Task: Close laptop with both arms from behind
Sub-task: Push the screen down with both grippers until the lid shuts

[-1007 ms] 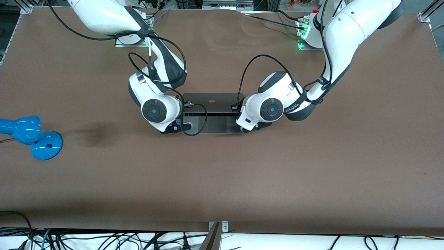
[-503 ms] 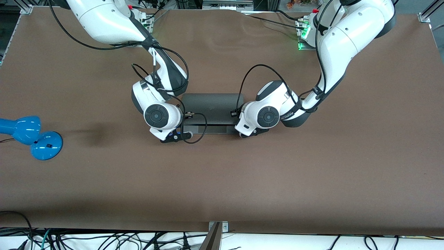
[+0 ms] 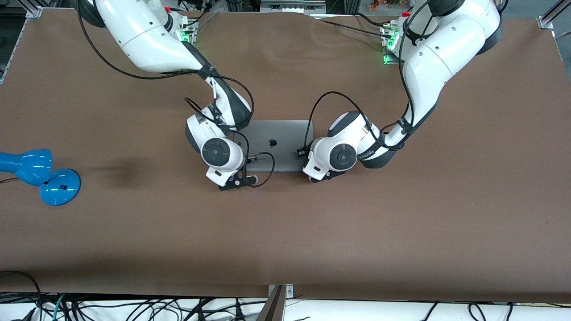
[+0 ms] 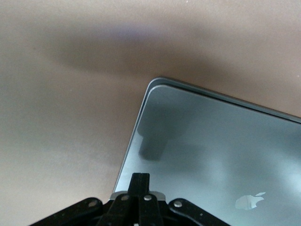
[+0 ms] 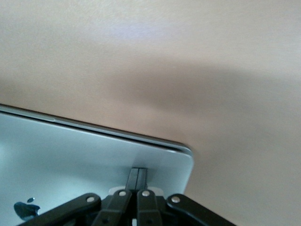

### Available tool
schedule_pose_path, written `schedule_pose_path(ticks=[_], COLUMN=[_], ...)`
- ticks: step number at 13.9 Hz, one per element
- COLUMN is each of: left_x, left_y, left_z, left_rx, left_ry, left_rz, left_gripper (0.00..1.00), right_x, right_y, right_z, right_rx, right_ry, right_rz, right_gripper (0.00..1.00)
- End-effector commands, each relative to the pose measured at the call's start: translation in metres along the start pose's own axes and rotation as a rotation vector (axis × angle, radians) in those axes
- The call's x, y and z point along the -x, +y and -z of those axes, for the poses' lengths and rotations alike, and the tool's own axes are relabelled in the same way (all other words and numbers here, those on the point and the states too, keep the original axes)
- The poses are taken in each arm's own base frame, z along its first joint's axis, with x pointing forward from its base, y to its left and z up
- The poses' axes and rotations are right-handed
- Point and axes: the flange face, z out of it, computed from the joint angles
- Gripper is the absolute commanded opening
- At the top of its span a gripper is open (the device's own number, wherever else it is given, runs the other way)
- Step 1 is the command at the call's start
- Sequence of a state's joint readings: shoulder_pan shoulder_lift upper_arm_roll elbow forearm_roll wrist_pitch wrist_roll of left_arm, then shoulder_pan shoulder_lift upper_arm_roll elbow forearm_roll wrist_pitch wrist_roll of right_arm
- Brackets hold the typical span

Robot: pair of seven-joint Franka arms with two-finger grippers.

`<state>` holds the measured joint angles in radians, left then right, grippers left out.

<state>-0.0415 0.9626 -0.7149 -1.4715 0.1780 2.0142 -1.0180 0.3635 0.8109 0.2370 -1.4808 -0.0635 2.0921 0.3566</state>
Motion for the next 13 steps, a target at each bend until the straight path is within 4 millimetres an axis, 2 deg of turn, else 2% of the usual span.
schedule_pose_path(ticks=[1, 4, 5, 6, 9, 10, 11, 12, 13], left_x=[-0.009, -0.013, -0.013, -0.014, -0.013, -0.013, -0.014, -0.018, -0.015], left_y=[0.006, 0.004, 0.004, 0.004, 0.004, 0.004, 0.003, -0.001, 0.0], left_z=[-0.006, -0.009, -0.009, -0.01, -0.009, -0.009, -0.006, 0.003, 0.018], left_rx=[0.001, -0.003, -0.002, -0.003, -0.002, -0.002, 0.002, 0.005, 0.004], left_ry=[0.03, 0.045, 0.047, 0.046, 0.047, 0.047, 0.047, 0.062, 0.083], left_rz=[0.002, -0.001, -0.002, -0.002, 0.0, 0.001, 0.008, 0.01, -0.001], left_gripper=[0.0, 0.0, 0.0, 0.0, 0.0, 0.0, 0.25, 0.98, 1.0], right_x=[-0.007, -0.008, -0.009, -0.012, -0.004, -0.001, -0.002, -0.002, 0.0], right_y=[-0.004, -0.007, -0.007, -0.002, -0.001, 0.007, 0.023, 0.036, 0.045], right_z=[-0.01, -0.007, 0.003, 0.016, 0.06, 0.08, 0.088, 0.099, 0.111], right_rx=[0.027, 0.018, 0.012, 0.009, 0.022, 0.029, 0.032, 0.034, 0.034], right_ry=[0.031, 0.045, 0.054, 0.067, 0.075, 0.077, 0.066, 0.063, 0.055], right_rz=[0.036, 0.047, 0.043, 0.035, 0.019, 0.014, -0.008, -0.025, -0.038], right_gripper=[0.0, 0.0, 0.28, 0.99, 1.0, 1.0, 1.0, 1.0, 1.0])
